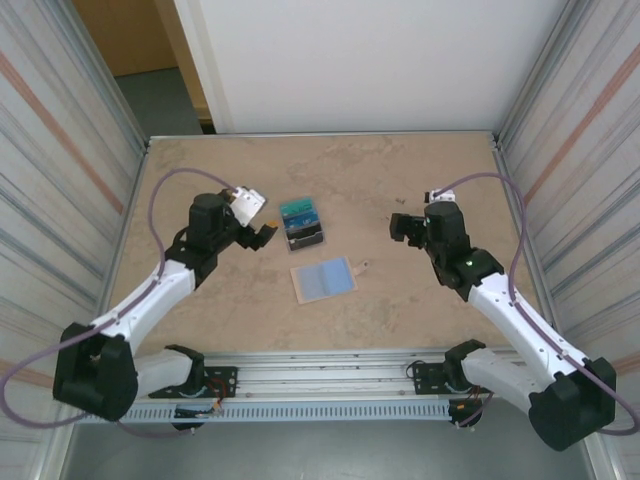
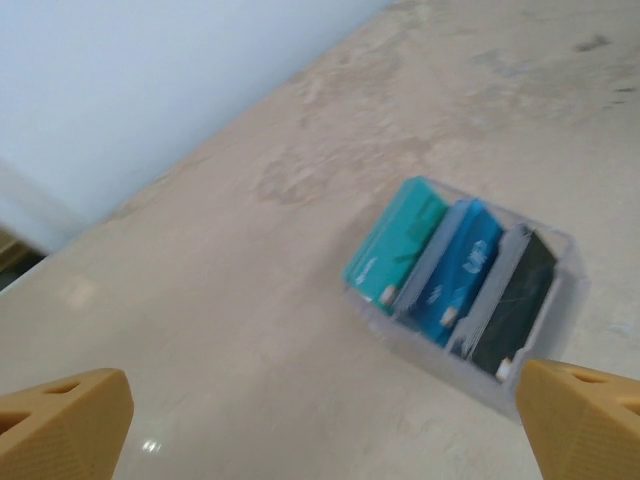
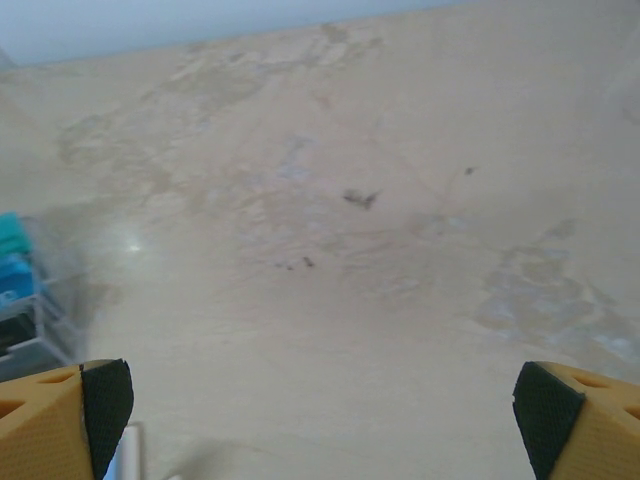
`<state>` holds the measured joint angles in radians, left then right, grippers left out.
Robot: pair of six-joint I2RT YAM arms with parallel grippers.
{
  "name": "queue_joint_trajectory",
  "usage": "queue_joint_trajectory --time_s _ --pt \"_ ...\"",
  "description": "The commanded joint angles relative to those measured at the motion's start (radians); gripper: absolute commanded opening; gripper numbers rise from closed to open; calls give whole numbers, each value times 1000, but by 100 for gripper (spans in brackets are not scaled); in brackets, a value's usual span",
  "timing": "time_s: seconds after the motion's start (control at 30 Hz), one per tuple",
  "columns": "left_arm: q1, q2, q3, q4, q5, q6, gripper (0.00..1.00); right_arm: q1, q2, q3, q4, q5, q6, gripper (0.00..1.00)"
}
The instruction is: Take the credit cards out of the card holder
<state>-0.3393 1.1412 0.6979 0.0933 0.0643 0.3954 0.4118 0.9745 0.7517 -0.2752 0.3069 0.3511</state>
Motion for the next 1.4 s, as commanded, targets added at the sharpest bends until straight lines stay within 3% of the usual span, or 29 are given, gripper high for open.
queue_joint_trajectory --time_s 0.0,0.13,0.23,0.37,0.53,0.83,1.03,1.13,1.2,1.27,1.37 --pt "11 -111 -101 83 -219 -105 99 -24 -33 -51 58 62 -55 99" --pt "55 -189 -201 112 -326 -164 99 -98 -58 -109 121 25 -72 99" --pt "126 -208 -255 131 -298 -220 99 -121 -72 -169 210 40 -155 99" --pt "198 -191 -365 317 -254 -251 99 -176 -77 -211 270 42 -199 99" --pt "217 -75 -390 460 -264 -240 99 -266 -85 -257 369 -1 -207 99" --pt "221 173 -366 675 -220 -260 99 -398 -92 -440 703 -90 -194 99" --pt "222 317 -377 839 -215 -265 99 -430 -27 -503 833 -138 -215 99" --pt "251 333 -379 836 -158 -285 99 -445 38 -527 907 -175 -228 99" --pt "250 392 -390 943 -145 -261 99 -456 85 -537 958 -209 -226 99" --pt "251 355 -364 824 -116 -266 99 -462 127 -538 998 -241 -219 99" --pt "262 371 -337 799 -104 -273 99 -467 183 -534 1050 -282 -215 99"
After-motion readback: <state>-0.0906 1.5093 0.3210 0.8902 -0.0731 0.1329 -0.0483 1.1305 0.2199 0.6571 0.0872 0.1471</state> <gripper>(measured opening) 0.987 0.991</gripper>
